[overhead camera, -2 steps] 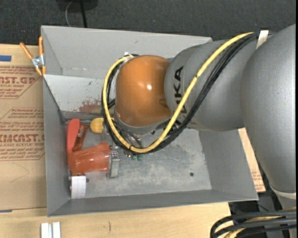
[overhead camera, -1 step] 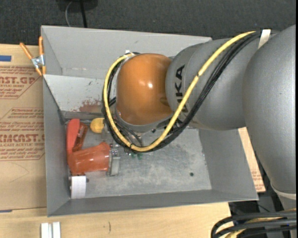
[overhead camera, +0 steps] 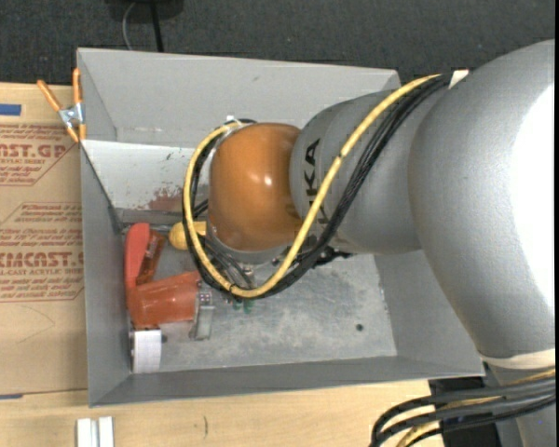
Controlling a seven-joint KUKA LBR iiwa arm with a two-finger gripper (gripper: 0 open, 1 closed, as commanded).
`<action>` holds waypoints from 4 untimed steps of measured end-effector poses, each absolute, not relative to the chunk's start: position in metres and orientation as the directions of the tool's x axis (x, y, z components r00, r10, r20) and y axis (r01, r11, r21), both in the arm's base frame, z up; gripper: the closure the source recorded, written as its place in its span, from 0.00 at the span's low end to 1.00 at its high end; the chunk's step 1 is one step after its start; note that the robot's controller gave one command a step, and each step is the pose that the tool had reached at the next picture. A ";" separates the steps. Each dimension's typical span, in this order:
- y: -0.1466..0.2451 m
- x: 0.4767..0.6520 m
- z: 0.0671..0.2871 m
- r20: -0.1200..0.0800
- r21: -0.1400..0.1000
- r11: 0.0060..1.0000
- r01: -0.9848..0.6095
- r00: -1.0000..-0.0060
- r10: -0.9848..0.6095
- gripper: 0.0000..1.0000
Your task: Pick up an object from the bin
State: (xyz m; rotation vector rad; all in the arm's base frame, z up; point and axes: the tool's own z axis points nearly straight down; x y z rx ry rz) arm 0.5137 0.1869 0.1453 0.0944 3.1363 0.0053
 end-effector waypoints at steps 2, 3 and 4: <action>0.190 0.532 0.077 0.000 0.003 0.999 -0.042 -0.999 -0.042 1.00; 0.186 0.529 0.110 0.010 0.000 0.999 -0.043 -0.999 -0.043 1.00; 0.182 0.526 0.181 0.003 0.002 0.999 -0.036 -0.999 -0.036 1.00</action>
Offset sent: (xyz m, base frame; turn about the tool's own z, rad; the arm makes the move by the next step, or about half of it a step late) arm 0.0000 0.0000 0.0000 0.0000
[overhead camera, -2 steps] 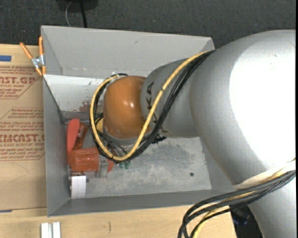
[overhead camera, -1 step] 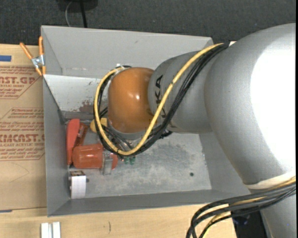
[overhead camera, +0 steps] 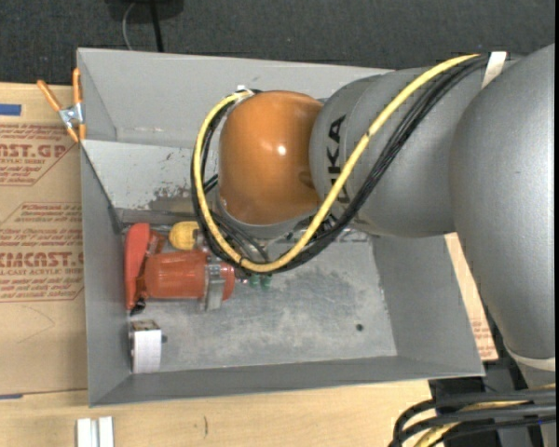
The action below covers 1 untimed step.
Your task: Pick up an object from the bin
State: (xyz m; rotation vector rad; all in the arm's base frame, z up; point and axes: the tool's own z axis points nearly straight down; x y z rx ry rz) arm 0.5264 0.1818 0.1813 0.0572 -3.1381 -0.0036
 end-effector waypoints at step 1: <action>0.184 0.527 0.235 0.008 0.001 0.999 -0.036 -0.999 -0.036 1.00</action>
Offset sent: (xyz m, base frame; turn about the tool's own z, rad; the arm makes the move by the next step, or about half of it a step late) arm 0.0070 -0.0026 0.2021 -0.0752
